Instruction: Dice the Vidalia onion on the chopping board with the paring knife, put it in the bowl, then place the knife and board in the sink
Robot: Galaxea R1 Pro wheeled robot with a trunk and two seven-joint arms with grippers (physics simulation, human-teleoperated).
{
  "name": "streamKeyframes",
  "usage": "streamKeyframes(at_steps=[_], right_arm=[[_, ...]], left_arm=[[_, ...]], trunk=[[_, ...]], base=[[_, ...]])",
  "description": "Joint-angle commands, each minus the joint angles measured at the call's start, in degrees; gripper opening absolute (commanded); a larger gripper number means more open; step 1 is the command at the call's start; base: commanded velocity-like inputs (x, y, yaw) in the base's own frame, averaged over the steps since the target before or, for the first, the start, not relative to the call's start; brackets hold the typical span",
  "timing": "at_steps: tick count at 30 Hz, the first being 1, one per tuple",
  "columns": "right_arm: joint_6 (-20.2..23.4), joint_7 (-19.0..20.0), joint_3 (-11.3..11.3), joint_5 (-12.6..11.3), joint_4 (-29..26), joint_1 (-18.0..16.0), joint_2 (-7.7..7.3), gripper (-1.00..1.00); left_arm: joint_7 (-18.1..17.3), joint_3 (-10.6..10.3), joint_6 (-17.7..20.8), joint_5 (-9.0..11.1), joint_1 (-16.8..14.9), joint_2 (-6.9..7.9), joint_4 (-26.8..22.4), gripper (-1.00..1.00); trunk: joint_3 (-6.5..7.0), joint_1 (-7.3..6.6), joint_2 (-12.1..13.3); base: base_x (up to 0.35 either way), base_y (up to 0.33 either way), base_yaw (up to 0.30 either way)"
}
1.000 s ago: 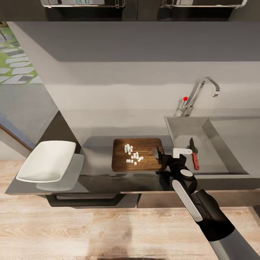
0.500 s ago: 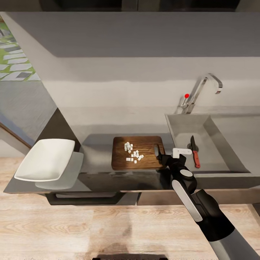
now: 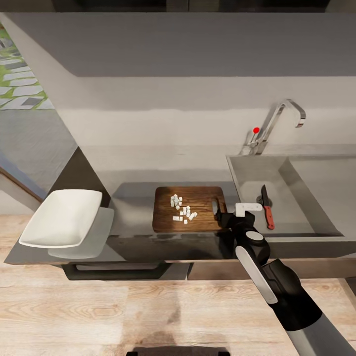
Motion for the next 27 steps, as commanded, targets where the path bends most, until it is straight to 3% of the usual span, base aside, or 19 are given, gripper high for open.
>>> streamKeyframes(at_steps=[1,4,5,12,17,27], right_arm=[[-0.01,-0.52,0.19,-1.65,1.29,-0.04,-0.05,1.00],[0.00,-0.52,0.19,-1.65,1.29,-0.04,-0.03,1.00],[0.00,-0.52,0.19,-1.65,1.29,-0.04,-0.03,-1.00],[0.00,-0.52,0.19,-1.65,1.29,-0.04,0.07,-1.00],[0.00,-0.52,0.19,-1.71,1.29,-0.04,1.01,-1.00],[0.00,-0.52,0.19,-1.78,1.22,-0.04,1.12,-1.00]], left_arm=[[0.31,-0.21,-0.09,0.27,0.01,0.04,-0.10,1.00],[0.31,-0.21,-0.09,0.27,0.00,-0.01,-0.10,1.00],[0.31,-0.21,-0.09,0.24,0.00,-0.03,-0.10,1.00],[0.31,-0.21,-0.09,0.25,0.00,-0.04,-0.10,1.00],[0.31,-0.21,-0.09,0.26,-0.01,-0.04,-0.10,1.00],[0.31,-0.21,-0.09,0.24,0.00,-0.04,-0.10,1.00]], trunk=[[-0.09,0.04,-0.08],[-0.09,0.04,-0.08],[-0.09,0.04,-0.08],[-0.09,0.04,-0.08],[-0.08,0.04,-0.08],[0.72,0.04,-0.08]], base=[[0.000,0.000,0.000],[0.000,0.000,0.000],[0.000,0.000,0.000],[0.000,0.000,0.000],[0.000,0.000,0.000],[0.000,0.000,0.000]])
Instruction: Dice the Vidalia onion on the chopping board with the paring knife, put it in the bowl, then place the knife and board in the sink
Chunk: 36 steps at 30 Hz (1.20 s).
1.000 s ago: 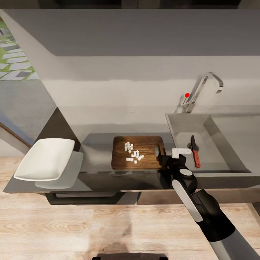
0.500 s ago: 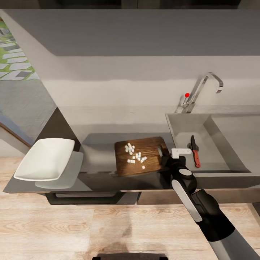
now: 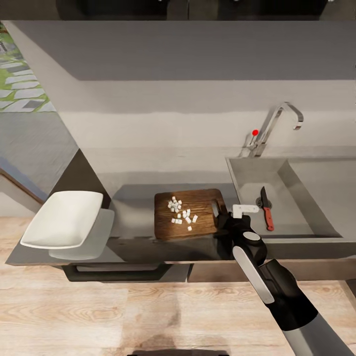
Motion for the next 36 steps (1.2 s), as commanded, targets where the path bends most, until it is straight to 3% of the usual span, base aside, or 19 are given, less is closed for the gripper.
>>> streamKeyframes(at_steps=[1,9,22,36], right_arm=[[0.11,-0.61,0.15,-0.60,-0.07,-0.06,-0.06,-1.00],[0.11,-0.61,0.15,-2.39,-0.08,-0.06,-0.14,-1.00],[0.11,-0.61,0.15,-2.48,-0.08,-0.06,-0.15,-1.00],[0.11,-0.61,0.15,-2.55,-0.08,-0.06,-0.15,-1.00]], left_arm=[[0.31,-0.22,-0.09,0.27,0.03,0.04,-0.10,1.00],[0.31,-0.22,-0.09,0.26,0.03,0.04,-0.10,1.00],[0.31,-0.22,-0.09,0.24,0.04,0.04,-0.10,1.00],[0.31,-0.22,-0.09,0.26,0.03,0.04,-0.10,1.00]], trunk=[[0.01,0.04,-0.09],[0.75,0.04,-0.09],[1.94,0.04,-0.09],[3.22,0.04,-0.09]], base=[[0.000,0.000,0.000],[0.000,0.000,0.000],[-0.003,0.000,0.000],[-0.150,0.000,0.000]])
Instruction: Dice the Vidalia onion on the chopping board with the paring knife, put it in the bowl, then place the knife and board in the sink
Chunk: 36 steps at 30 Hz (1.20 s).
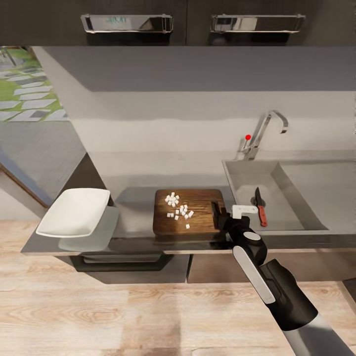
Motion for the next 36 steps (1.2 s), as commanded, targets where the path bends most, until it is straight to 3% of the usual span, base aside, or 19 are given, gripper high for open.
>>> streamKeyframes(at_steps=[1,15,27,36], right_arm=[[0.13,-0.61,0.15,-0.49,-0.07,-0.07,-0.06,-1.00],[1.28,-0.68,0.15,-0.73,-0.07,-0.07,0.01,-1.00],[2.69,-0.83,0.15,-1.94,-0.08,-0.07,0.03,-1.00],[2.76,-0.85,0.15,-2.07,-0.09,-0.07,0.03,-1.00]], left_arm=[[0.31,-0.21,-0.09,0.27,0.04,0.04,-0.10,1.00],[0.31,-0.21,-0.09,0.24,0.03,0.04,-0.10,1.00],[0.31,-0.21,-0.09,0.25,0.03,0.04,-0.10,1.00],[0.31,-0.21,-0.09,0.24,0.03,0.04,-0.10,1.00]], trunk=[[0.01,0.04,-0.10],[1.29,0.04,-0.10],[2.39,0.04,-0.10],[3.22,0.04,-0.10]], base=[[-0.002,0.000,0.000],[0.000,0.211,0.000],[0.001,0.028,0.000],[0.108,0.187,0.000]])
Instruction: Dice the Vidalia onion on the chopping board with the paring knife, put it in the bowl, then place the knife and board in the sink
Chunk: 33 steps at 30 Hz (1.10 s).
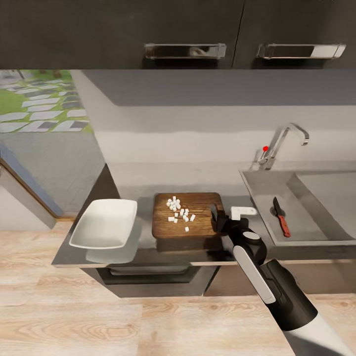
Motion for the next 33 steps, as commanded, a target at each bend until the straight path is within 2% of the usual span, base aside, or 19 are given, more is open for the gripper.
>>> streamKeyframes(at_steps=[1,16,23,27,33], right_arm=[[0.14,-0.59,0.15,-0.43,-0.08,-0.08,-0.05,-1.00],[0.15,-0.59,0.15,-0.43,-0.14,-0.08,-0.05,-1.00],[0.15,-0.64,0.15,-0.43,-0.14,-0.08,-0.05,-1.00],[1.56,-0.60,0.15,-0.43,-0.14,-0.08,0.02,-1.00],[1.81,-0.59,0.15,-0.43,-0.14,-0.08,0.02,-1.00]], left_arm=[[0.29,-0.21,-0.10,0.27,0.02,0.04,-0.09,1.00],[0.29,-0.21,-0.10,0.30,0.02,0.04,-0.08,1.00],[0.29,-0.21,-0.10,0.33,0.02,0.04,-0.08,1.00],[0.29,-0.21,-0.10,0.34,0.02,0.04,-0.08,1.00],[0.29,-0.21,-0.10,0.35,0.02,0.04,-0.08,1.00]], trunk=[[0.01,0.05,-0.10],[1.38,0.05,-0.10],[2.03,0.05,-0.10],[2.39,0.05,-0.10],[2.94,0.05,-0.10]], base=[[0.097,0.141,0.000],[0.007,0.011,0.000],[0.098,0.186,0.000],[0.107,0.179,0.000],[0.020,0.048,0.000]])
